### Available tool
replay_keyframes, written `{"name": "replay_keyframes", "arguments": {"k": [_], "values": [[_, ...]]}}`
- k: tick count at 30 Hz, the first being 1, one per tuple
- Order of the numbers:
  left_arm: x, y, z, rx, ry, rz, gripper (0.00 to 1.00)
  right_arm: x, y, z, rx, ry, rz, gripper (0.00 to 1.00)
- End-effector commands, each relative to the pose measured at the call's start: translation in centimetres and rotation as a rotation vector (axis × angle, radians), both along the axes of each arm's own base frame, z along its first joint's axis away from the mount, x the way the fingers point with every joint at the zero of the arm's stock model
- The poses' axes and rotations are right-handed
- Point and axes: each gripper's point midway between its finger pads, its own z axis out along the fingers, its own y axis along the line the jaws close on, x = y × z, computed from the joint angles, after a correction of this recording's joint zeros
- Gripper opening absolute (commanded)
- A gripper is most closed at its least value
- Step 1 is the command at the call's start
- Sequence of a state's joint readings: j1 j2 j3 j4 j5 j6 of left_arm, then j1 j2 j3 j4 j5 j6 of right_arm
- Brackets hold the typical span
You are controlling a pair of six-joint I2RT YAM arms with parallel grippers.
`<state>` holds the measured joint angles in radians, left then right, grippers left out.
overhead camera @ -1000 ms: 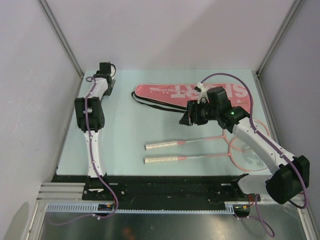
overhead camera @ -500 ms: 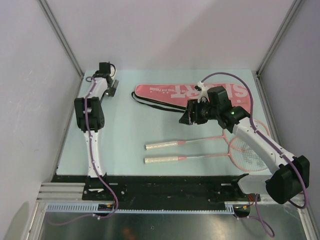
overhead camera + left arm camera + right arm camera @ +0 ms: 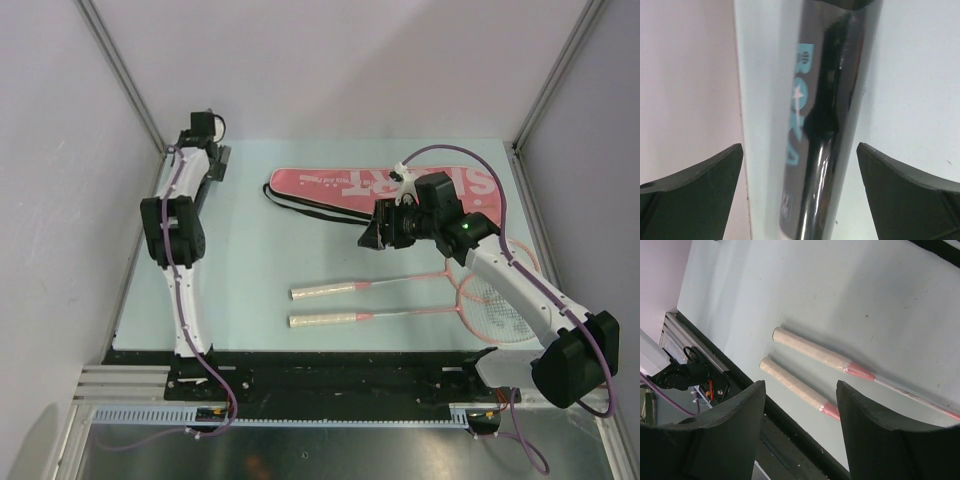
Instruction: Pack up the badminton gear
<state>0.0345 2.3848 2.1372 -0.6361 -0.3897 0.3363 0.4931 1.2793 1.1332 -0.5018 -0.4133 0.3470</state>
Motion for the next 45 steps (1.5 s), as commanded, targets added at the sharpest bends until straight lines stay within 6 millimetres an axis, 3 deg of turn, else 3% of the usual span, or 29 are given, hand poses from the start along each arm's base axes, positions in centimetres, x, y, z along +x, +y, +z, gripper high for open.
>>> {"name": "replay_keyframes", "arguments": {"k": [1, 2, 4, 5, 7, 8, 9, 11, 12, 14, 15, 16, 17, 18, 23, 25, 27, 30, 31, 36, 45], "values": [[-1.1, -2.2, 9.7, -0.070, -0.198, 0.019, 1.00, 0.2, 0.2, 1.5, 0.035, -0.033, 0.000, 0.63], [-1.8, -2.6, 11.3, -0.094, -0.224, 0.012, 1.00, 0.3, 0.1, 1.4, 0.031, -0.033, -0.005, 0.63], [-2.8, -7.6, 10.5, -0.200, -0.202, -0.081, 1.00, 0.5, 0.1, 1.4, 0.031, -0.033, -0.017, 0.64], [-3.6, -8.9, 12.3, -0.237, -0.232, -0.106, 1.00, 0.6, -0.1, 1.4, 0.028, -0.035, -0.029, 0.64], [-5.2, -13.1, 11.7, -0.361, -0.210, -0.171, 1.00, 1.1, -0.2, 1.4, 0.033, -0.029, -0.065, 0.64], [-6.2, -14.6, 13.3, -0.413, -0.232, -0.210, 1.00, 1.3, -0.3, 1.5, 0.034, -0.030, -0.085, 0.64], [-7.3, -17.2, 12.9, -0.492, -0.212, -0.233, 0.99, 1.7, -0.2, 1.7, 0.052, -0.021, -0.120, 0.65], [-8.5, -20.6, 14.3, -0.581, -0.217, -0.317, 0.92, 3.0, -1.3, 1.2, 0.036, -0.021, -0.234, 0.66], [-9.5, -24.2, 14.5, -0.627, -0.205, -0.371, 0.90, 3.9, -1.8, 1.6, 0.054, -0.036, -0.289, 0.66], [-10.3, -28.9, 14.7, -0.644, -0.200, -0.497, 0.88, 5.6, -4.4, 0.5, 0.110, 0.015, -0.455, 0.66], [-11.5, -33.0, 14.8, -0.615, -0.186, -0.617, 0.88, 6.9, -5.2, 1.1, 0.179, -0.008, -0.503, 0.66], [-11.4, -34.8, 14.0, -0.591, -0.182, -0.650, 0.87, 7.3, -5.7, 1.4, 0.278, 0.050, -0.553, 0.66], [-11.9, -36.6, 13.8, -0.587, -0.180, -0.695, 0.85, 8.1, -8.0, -0.6, 0.302, 0.089, -0.634, 0.66], [-13.1, -39.7, 13.5, -0.590, -0.170, -0.767, 0.84, 9.1, -8.6, 0.0, 0.360, 0.065, -0.662, 0.66], [-15.5, -47.4, 12.1, -0.667, -0.199, -0.904, 0.79, 12.7, -12.3, -3.9, 0.419, 0.150, -0.818, 0.66], [-15.7, -49.3, 12.6, -0.701, -0.249, -0.939, 0.79, 13.8, -14.4, -6.2, 0.408, 0.182, -0.897, 0.65], [-16.6, -50.9, 12.1, -0.693, -0.261, -0.986, 0.79, 14.7, -16.1, -7.1, 0.409, 0.177, -0.966, 0.65], [-17.1, -52.9, 10.7, -0.640, -0.285, -1.066, 0.77, 15.6, -16.4, -9.2, 0.434, 0.243, -1.007, 0.62], [-17.2, -53.4, 10.5, -0.631, -0.293, -1.086, 0.71, 15.9, -17.6, -9.8, 0.446, 0.253, -1.038, 0.61], [-17.2, -53.3, 8.8, -0.590, -0.285, -1.103, 0.58, 16.9, -18.0, -12.8, 0.463, 0.320, -1.080, 0.56], [-17.8, -52.2, 7.6, -0.546, -0.272, -1.099, 0.55, 17.5, -18.1, -15.2, 0.452, 0.355, -1.109, 0.53]]}}
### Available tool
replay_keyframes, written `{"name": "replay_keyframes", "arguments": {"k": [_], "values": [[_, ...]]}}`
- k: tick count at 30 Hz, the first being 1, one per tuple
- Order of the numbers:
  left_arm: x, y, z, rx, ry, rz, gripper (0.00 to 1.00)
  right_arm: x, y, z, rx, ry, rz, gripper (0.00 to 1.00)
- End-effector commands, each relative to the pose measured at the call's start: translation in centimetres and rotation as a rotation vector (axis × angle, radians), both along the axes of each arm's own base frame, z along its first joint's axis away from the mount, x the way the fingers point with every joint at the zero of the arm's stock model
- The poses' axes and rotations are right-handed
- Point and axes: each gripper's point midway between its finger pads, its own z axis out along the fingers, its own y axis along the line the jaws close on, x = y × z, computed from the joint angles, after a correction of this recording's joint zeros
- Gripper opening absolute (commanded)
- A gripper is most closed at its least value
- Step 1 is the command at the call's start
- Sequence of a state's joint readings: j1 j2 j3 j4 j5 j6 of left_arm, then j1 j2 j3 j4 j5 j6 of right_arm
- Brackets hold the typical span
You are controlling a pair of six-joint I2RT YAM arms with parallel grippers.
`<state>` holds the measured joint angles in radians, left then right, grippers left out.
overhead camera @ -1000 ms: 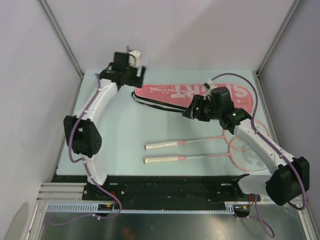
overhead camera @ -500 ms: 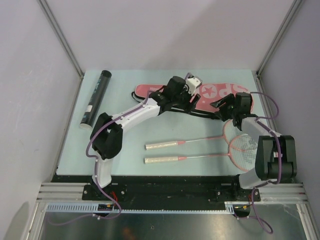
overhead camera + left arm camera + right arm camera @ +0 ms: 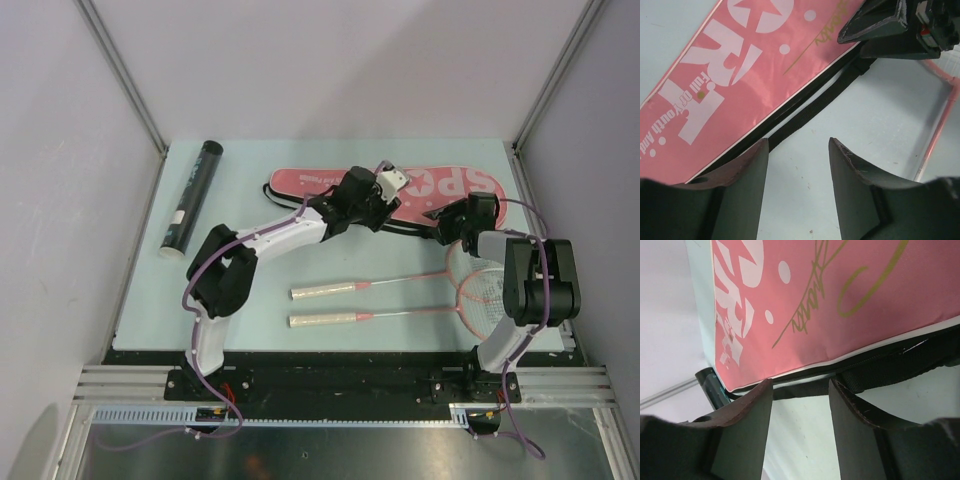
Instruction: Pack up the badminton gear
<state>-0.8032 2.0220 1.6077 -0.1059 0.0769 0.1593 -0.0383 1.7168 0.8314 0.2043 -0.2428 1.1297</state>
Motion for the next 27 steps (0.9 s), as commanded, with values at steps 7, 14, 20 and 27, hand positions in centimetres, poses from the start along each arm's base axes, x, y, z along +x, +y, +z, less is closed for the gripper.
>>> {"name": "replay_keyframes", "arguments": {"k": [7, 14, 20, 27], "values": [[0.0, 0.7, 1.3, -0.022, -0.053, 0.031, 0.50, -0.9, 0.3, 0.9, -0.249, -0.033, 0.080, 0.51], [0.6, 2.6, 1.7, -0.064, -0.036, 0.198, 0.46, -1.0, 3.6, -0.5, -0.619, 0.081, 0.271, 0.49], [-0.8, 6.1, 3.3, -0.164, -0.072, 0.325, 0.47, 0.6, 6.1, -0.5, -0.815, 0.049, 0.436, 0.55], [-3.1, 9.0, 4.8, -0.254, -0.061, 0.396, 0.48, 2.3, 10.0, -0.7, -0.943, -0.070, 0.705, 0.57]]}}
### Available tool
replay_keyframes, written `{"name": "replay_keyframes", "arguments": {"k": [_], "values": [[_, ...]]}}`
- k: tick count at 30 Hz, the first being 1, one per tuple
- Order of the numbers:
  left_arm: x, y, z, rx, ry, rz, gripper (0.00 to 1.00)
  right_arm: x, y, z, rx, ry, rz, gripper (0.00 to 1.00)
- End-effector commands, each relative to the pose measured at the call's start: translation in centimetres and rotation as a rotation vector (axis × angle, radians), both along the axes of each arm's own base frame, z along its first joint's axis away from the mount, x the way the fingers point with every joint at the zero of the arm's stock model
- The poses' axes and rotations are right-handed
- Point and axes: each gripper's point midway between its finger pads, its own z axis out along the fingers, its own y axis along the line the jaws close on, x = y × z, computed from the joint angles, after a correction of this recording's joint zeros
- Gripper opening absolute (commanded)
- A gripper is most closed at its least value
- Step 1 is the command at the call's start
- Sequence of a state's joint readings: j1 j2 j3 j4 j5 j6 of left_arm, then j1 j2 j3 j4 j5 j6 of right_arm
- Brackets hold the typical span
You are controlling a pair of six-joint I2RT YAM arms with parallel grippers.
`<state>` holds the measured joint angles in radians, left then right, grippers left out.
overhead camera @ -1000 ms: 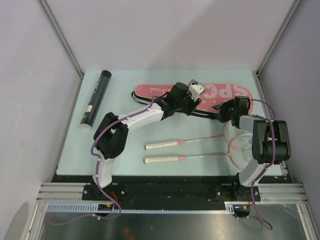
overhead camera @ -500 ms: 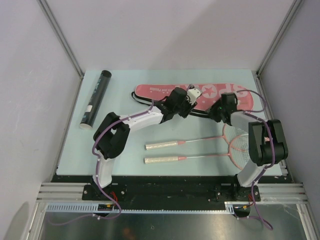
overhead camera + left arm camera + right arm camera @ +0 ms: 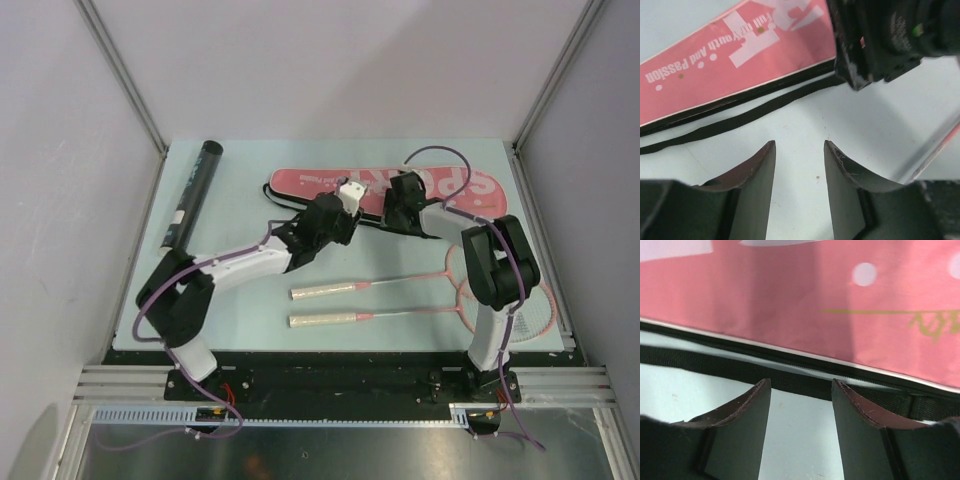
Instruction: Pack up the badminton gear
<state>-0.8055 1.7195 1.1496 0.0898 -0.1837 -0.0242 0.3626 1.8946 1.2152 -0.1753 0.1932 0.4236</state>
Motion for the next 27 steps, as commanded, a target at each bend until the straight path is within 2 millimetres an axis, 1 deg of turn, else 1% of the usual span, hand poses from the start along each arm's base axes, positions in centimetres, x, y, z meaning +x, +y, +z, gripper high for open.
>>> {"name": "replay_keyframes", "arguments": {"k": [1, 2, 3, 4, 5, 7, 8, 13, 14, 16, 19, 21, 23, 24, 25, 27], "values": [[-0.4, 0.7, 5.1, -0.188, -0.069, 0.082, 0.48, 1.5, 1.3, 1.1, -0.103, -0.048, 0.189, 0.57], [-0.7, 0.9, 5.9, -0.209, -0.076, 0.083, 0.48, 1.4, 1.5, 1.1, -0.101, -0.045, 0.206, 0.57], [-0.9, 0.9, 6.1, -0.219, -0.074, 0.079, 0.48, 1.4, 1.6, 1.0, -0.102, -0.044, 0.216, 0.57], [-1.2, 0.9, 5.9, -0.225, -0.062, 0.073, 0.48, 1.4, 1.7, 0.6, -0.105, -0.038, 0.226, 0.57], [-1.4, 1.0, 6.4, -0.239, -0.066, 0.072, 0.49, 1.4, 2.0, 0.5, -0.103, -0.035, 0.253, 0.57], [-1.8, 1.2, 6.5, -0.254, -0.061, 0.072, 0.49, 1.2, 2.2, 0.1, -0.114, -0.026, 0.279, 0.57], [-2.0, 1.2, 7.0, -0.266, -0.064, 0.068, 0.49, 1.1, 2.3, -0.2, -0.120, -0.021, 0.297, 0.57], [-2.2, 1.4, 7.8, -0.287, -0.073, 0.068, 0.49, 0.5, 3.3, -1.3, -0.118, 0.006, 0.359, 0.58], [-2.3, 1.5, 8.2, -0.293, -0.078, 0.068, 0.50, 0.5, 3.4, -1.5, -0.126, 0.007, 0.366, 0.58], [-2.4, 1.6, 8.2, -0.294, -0.078, 0.065, 0.50, 0.2, 3.5, -2.2, -0.150, 0.021, 0.385, 0.59], [-2.6, 1.5, 8.5, -0.303, -0.078, 0.057, 0.55, -0.2, 3.7, -2.9, -0.149, 0.043, 0.396, 0.59], [-2.7, 1.6, 8.6, -0.307, -0.078, 0.056, 0.62, -0.4, 3.6, -3.3, -0.156, 0.058, 0.392, 0.59], [-2.8, 1.6, 8.7, -0.312, -0.078, 0.055, 0.69, -0.5, 3.7, -3.5, -0.170, 0.070, 0.382, 0.55], [-2.9, 1.7, 8.7, -0.312, -0.078, 0.055, 0.71, -0.7, 3.6, -3.6, -0.177, 0.080, 0.384, 0.52], [-2.9, 1.8, 8.7, -0.313, -0.078, 0.057, 0.72, -0.7, 3.4, -3.7, -0.197, 0.083, 0.370, 0.42], [-2.9, 1.9, 8.7, -0.314, -0.078, 0.064, 0.73, -0.9, 3.3, -3.4, -0.225, 0.082, 0.363, 0.28]]}}
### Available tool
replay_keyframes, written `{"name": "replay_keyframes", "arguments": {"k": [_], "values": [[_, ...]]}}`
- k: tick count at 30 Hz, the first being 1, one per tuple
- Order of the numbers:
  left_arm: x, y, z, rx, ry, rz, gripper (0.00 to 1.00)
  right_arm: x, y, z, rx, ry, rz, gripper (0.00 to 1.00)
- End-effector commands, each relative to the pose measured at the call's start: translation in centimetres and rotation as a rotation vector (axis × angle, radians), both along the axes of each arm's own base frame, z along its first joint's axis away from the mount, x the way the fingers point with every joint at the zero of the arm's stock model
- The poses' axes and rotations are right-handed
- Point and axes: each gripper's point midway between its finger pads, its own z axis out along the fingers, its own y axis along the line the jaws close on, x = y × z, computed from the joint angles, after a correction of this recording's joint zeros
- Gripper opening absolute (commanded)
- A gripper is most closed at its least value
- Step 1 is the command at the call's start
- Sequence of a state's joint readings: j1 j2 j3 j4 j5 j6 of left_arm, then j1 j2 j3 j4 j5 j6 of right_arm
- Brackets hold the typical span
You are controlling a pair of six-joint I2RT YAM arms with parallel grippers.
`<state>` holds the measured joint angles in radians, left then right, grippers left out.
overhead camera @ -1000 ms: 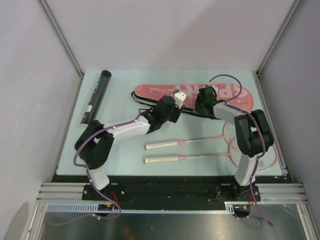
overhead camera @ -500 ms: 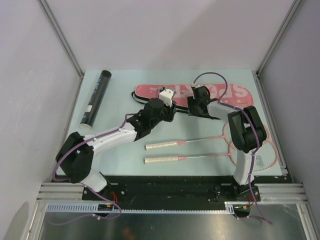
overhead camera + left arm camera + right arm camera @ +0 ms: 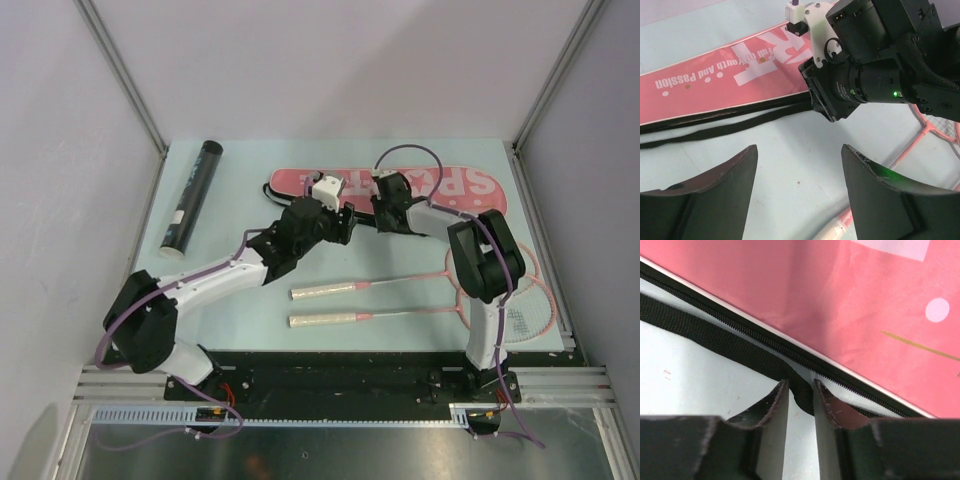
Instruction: Pack up the badminton gear
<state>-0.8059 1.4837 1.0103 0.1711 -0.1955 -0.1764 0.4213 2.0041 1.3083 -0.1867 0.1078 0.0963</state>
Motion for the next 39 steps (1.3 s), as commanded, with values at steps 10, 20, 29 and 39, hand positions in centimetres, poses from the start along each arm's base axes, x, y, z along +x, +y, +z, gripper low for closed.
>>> {"name": "replay_keyframes", "arguments": {"k": [10, 20, 29, 39], "values": [[1.5, -2.4, -0.1, -0.123, 0.106, -0.208, 0.79, -1.7, 2.0, 5.6, 0.067, -0.029, 0.088, 0.00], [-0.3, -5.8, -1.5, 0.205, -0.212, -0.642, 1.00, -5.4, 2.1, 9.7, 0.354, 0.120, 0.185, 0.00], [4.9, -7.1, -7.1, 0.742, -0.415, -0.493, 0.84, -7.2, 1.8, 12.2, 0.372, 0.121, 0.211, 0.00], [6.3, -7.9, -5.0, 0.673, -0.456, -0.402, 0.17, -8.1, 0.8, 13.9, 0.453, 0.118, 0.172, 0.00]]}}
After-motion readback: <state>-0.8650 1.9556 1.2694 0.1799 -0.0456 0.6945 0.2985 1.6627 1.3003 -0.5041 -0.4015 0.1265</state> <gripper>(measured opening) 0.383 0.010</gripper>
